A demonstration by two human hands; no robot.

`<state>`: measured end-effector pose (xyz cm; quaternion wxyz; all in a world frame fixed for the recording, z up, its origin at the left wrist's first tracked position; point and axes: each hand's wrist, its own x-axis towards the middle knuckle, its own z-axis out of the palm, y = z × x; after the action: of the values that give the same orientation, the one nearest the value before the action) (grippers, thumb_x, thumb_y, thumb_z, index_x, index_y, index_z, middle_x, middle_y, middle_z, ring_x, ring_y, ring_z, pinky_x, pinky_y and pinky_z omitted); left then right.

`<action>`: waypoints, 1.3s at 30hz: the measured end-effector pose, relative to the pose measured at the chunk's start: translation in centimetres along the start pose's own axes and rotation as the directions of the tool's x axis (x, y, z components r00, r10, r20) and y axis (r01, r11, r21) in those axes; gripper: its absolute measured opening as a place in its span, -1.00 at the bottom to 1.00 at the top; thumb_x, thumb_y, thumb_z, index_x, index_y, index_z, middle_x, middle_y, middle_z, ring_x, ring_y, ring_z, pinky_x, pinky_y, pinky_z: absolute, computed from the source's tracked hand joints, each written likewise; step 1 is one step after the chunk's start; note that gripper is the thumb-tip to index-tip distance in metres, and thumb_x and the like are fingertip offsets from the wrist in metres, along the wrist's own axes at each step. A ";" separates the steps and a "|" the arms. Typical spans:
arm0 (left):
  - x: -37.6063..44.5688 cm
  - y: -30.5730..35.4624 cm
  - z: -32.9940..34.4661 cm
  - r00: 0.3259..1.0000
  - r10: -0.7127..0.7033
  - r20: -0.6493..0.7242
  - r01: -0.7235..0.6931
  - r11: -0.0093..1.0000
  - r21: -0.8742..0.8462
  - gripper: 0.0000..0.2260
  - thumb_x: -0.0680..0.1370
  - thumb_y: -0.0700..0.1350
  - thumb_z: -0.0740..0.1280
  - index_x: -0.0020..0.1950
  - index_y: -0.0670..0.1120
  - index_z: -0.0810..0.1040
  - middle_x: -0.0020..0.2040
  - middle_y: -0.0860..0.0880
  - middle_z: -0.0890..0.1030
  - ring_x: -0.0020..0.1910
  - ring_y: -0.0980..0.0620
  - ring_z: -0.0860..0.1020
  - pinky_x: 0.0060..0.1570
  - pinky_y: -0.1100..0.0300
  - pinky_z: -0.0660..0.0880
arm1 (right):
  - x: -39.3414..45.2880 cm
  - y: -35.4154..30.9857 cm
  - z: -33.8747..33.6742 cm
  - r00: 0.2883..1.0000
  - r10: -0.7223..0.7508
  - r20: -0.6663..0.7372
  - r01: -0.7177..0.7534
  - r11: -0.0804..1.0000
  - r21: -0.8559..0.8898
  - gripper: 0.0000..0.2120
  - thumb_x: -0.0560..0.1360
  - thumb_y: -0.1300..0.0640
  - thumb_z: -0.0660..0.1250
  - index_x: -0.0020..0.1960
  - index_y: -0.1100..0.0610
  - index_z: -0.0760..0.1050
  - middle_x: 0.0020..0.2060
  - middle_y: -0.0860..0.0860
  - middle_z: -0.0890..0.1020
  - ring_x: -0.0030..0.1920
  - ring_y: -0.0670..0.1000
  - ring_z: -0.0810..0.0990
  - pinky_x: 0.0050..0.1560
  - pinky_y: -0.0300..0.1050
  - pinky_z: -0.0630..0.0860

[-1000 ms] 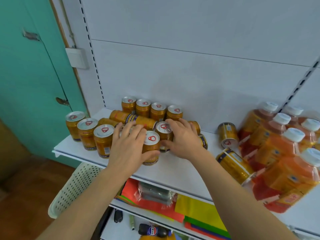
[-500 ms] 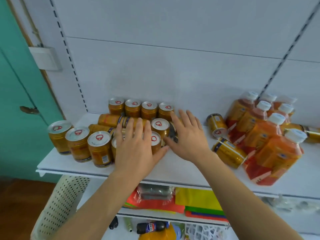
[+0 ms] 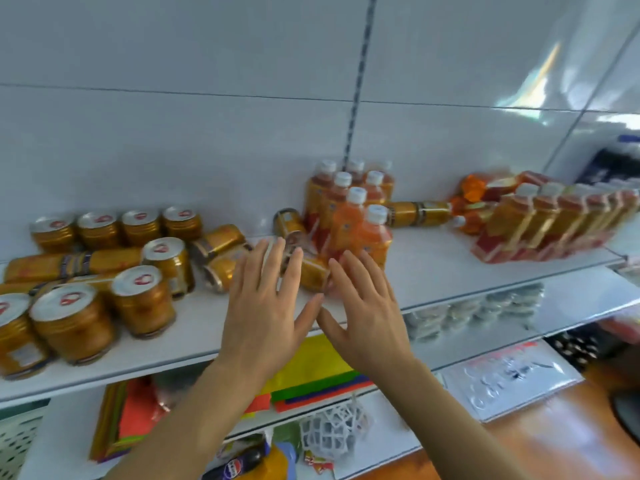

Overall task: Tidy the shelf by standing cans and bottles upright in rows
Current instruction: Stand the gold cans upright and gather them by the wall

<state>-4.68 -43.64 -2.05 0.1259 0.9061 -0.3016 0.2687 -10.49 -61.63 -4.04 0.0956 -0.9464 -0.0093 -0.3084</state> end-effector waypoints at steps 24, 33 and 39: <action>15.2 20.8 13.9 0.993 0.003 0.115 0.004 0.998 -0.061 -0.36 0.69 0.19 0.22 0.68 -0.12 0.22 0.64 -0.20 0.30 0.65 -0.22 0.20 0.60 -0.17 0.23 | 0.2 28.5 -5.9 0.953 0.256 0.164 -0.229 0.959 -0.165 -0.21 0.66 -0.41 0.05 0.73 0.03 0.09 0.70 0.13 0.15 0.72 0.19 -0.07 0.67 0.14 0.00; 24.3 19.5 21.9 0.965 -0.029 0.262 0.049 0.996 -0.069 -0.33 0.72 0.12 0.19 0.72 -0.11 0.00 0.72 -0.20 0.03 0.71 -0.20 -0.03 0.66 -0.11 0.07 | 7.5 32.5 -0.7 0.925 0.288 0.247 -0.248 0.952 -0.181 -0.16 0.66 -0.41 0.07 0.74 0.01 -0.10 0.74 0.10 -0.09 0.72 0.15 -0.23 0.70 0.14 -0.01; 27.8 19.6 25.4 0.947 -0.044 0.319 0.040 0.999 0.019 -0.28 0.68 -0.05 0.27 0.71 -0.16 -0.05 0.71 -0.24 0.03 0.70 -0.24 -0.06 0.67 -0.14 -0.04 | 10.1 33.9 2.6 0.928 0.263 0.262 -0.230 0.961 -0.152 -0.15 0.66 -0.32 0.21 0.73 0.10 -0.02 0.73 0.18 -0.08 0.72 0.18 -0.22 0.68 0.16 0.10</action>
<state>12.43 -82.26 -6.07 0.0758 0.9446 -0.2970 0.1174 1.83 -94.79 -6.08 0.0750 -0.9780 0.1147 -0.1572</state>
